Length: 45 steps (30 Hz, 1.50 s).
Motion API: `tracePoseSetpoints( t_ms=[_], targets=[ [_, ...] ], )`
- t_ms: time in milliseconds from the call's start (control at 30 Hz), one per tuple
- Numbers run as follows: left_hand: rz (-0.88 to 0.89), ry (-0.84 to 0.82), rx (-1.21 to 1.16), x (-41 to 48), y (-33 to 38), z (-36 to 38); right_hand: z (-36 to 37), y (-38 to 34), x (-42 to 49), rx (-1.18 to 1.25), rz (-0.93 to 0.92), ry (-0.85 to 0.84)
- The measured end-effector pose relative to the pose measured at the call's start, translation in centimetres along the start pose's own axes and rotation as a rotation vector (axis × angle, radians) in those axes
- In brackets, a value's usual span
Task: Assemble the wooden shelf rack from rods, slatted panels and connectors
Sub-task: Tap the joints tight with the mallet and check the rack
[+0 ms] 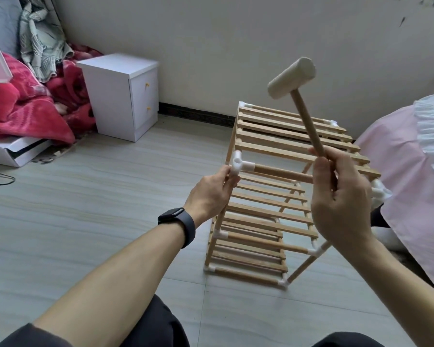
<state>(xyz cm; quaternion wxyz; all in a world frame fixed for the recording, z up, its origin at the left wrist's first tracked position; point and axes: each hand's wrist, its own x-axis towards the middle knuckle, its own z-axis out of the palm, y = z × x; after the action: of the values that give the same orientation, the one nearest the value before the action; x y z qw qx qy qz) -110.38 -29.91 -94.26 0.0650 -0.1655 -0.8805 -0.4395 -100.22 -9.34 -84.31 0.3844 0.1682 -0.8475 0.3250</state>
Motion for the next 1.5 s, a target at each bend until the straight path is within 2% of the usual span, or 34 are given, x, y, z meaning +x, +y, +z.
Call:
tracePoseSetpoints(
  t_ms=[33,100,133,167,267,333,367,467,500,667,800,833,867,933,967,1100,1167,1200,1233,1333,1367,1467,1500],
  targets=[
    [0.000,0.001,-0.001,0.0,0.0,0.0,0.0,0.3,-0.1,-0.025,0.006,-0.105],
    [-0.004,0.003,-0.005,-0.1,0.0,0.0,-0.1,1.0,-0.3,-0.056,0.086,-0.455],
    [-0.004,0.001,-0.004,-0.1,0.0,-0.1,-0.2,1.3,-0.3,-0.035,0.112,-0.510],
    [-0.002,-0.004,-0.001,-0.1,0.0,-0.1,-0.4,1.3,-0.1,-0.003,0.111,-0.442],
    [0.002,-0.006,0.003,-0.2,0.0,-0.2,-0.5,0.6,0.8,-0.013,0.019,-0.042],
    [0.001,-0.008,-0.003,-0.2,0.1,-0.2,-0.3,0.6,0.7,-0.024,-0.017,0.077],
    [0.002,-0.007,-0.003,-0.2,0.2,-0.2,-0.2,0.9,0.6,-0.033,-0.039,0.026],
    [-0.008,-0.005,0.008,-0.3,0.3,-0.2,0.0,1.9,-0.5,-0.144,0.027,-0.478],
    [-0.010,-0.010,0.010,-0.2,0.3,-0.2,-0.1,2.1,-0.7,-0.138,0.047,-0.512],
    [-0.006,-0.012,0.007,-0.3,0.2,-0.2,-0.1,1.6,0.4,0.119,0.205,-0.285],
    [-0.002,-0.007,0.013,-0.3,0.3,-0.2,0.1,0.4,0.8,0.095,0.065,0.035],
    [-0.001,-0.007,0.012,-0.3,0.3,-0.2,0.2,0.5,0.7,0.075,0.027,0.028],
    [-0.001,-0.007,0.011,-0.3,0.3,-0.2,0.3,0.7,0.5,0.015,0.007,-0.070],
    [-0.007,-0.002,0.011,-0.4,0.2,-0.2,0.4,1.2,-0.4,-0.193,0.020,-0.429],
    [-0.009,-0.002,0.010,-0.4,0.2,-0.2,0.3,1.5,-0.6,-0.241,0.027,-0.490],
    [-0.011,-0.003,0.008,-0.4,0.1,-0.2,-0.4,1.4,0.0,0.004,0.059,-0.178],
    [-0.012,-0.010,0.004,-0.4,0.1,-0.1,-0.2,1.1,0.0,0.021,0.035,-0.007],
    [-0.014,-0.011,0.000,-0.4,0.1,-0.1,0.0,1.1,-0.3,0.003,0.017,0.022],
    [-0.019,-0.009,-0.005,-0.4,0.1,-0.1,0.2,1.2,-0.7,-0.032,-0.005,-0.029],
    [-0.030,-0.003,-0.011,-0.4,0.2,-0.1,0.6,1.7,-1.9,-0.179,-0.010,-0.425],
    [-0.031,-0.005,-0.010,-0.4,0.1,-0.1,0.5,1.7,-1.8,-0.165,-0.018,-0.399],
    [-0.032,-0.004,0.003,-0.3,0.1,-0.1,0.2,0.6,-1.0,-0.004,-0.010,-0.023],
    [-0.032,-0.003,0.004,-0.3,0.1,-0.1,0.0,0.3,-0.9,0.019,-0.003,0.044]
  ],
)
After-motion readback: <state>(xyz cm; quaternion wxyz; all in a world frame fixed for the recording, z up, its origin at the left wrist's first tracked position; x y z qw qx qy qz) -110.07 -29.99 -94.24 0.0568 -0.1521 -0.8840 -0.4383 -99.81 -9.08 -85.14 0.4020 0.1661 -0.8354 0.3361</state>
